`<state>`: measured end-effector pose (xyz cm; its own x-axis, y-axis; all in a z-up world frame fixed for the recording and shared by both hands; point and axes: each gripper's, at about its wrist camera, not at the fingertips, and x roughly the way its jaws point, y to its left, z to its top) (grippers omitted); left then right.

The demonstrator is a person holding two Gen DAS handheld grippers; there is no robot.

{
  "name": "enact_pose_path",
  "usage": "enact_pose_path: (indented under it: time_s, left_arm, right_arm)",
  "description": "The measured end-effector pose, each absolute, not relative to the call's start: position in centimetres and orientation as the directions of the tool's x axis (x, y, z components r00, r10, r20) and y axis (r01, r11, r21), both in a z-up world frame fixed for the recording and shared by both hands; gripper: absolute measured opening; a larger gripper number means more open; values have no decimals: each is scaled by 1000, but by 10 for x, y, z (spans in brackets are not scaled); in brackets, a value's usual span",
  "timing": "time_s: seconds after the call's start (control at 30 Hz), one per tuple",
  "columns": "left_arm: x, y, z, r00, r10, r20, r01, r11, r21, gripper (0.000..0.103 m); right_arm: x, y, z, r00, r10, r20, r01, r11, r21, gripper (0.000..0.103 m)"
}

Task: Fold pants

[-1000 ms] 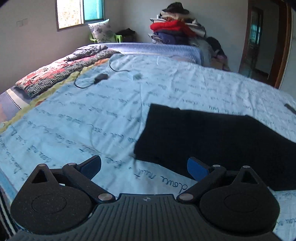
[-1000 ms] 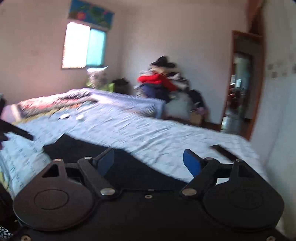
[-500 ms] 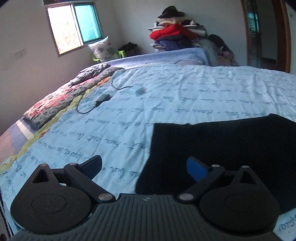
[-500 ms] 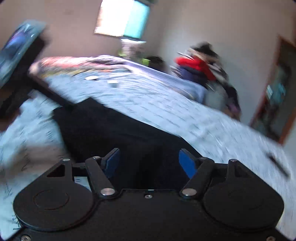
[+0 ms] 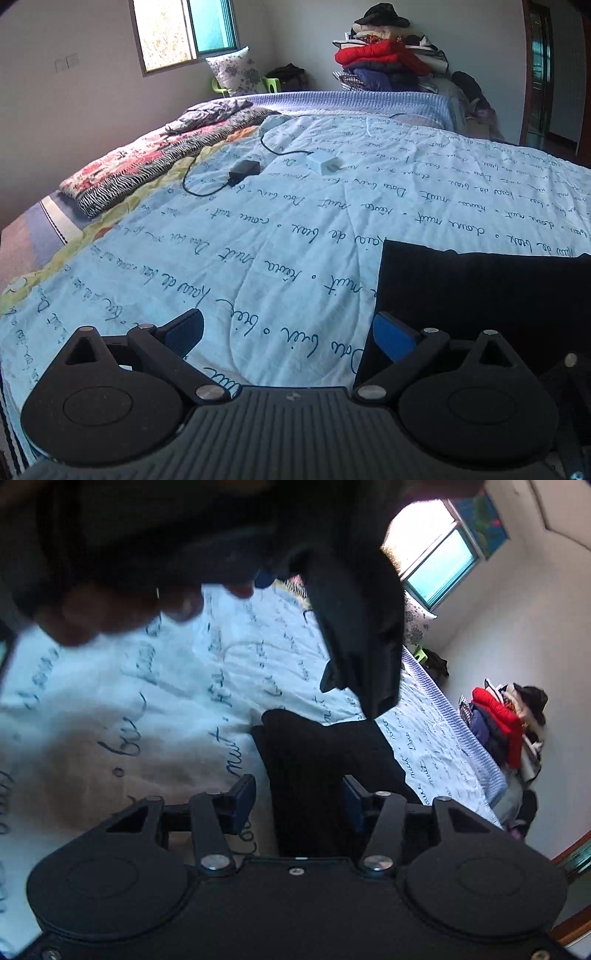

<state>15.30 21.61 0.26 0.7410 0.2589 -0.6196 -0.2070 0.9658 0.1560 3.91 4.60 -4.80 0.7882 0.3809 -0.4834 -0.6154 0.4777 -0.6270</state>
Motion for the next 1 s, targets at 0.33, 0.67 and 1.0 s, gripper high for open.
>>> enact_pose_path:
  time_s: [0.33, 0.67, 1.0]
  left_arm:
    - [172, 278, -29, 650, -145, -746, -197, 916, -349, 99]
    - [205, 289, -54, 611, -493, -619, -147, 697, -702, 99]
    - [241, 271, -67, 619, -521, -588, -200, 619, -759, 95]
  right_arm:
    - [34, 63, -59, 812, 392, -432, -569, 373, -732, 23]
    - [50, 7, -1, 716, 531, -453, -690, 634, -349, 17]
    - [58, -10, 7, 690, 576, -438, -689, 707, -156, 17]
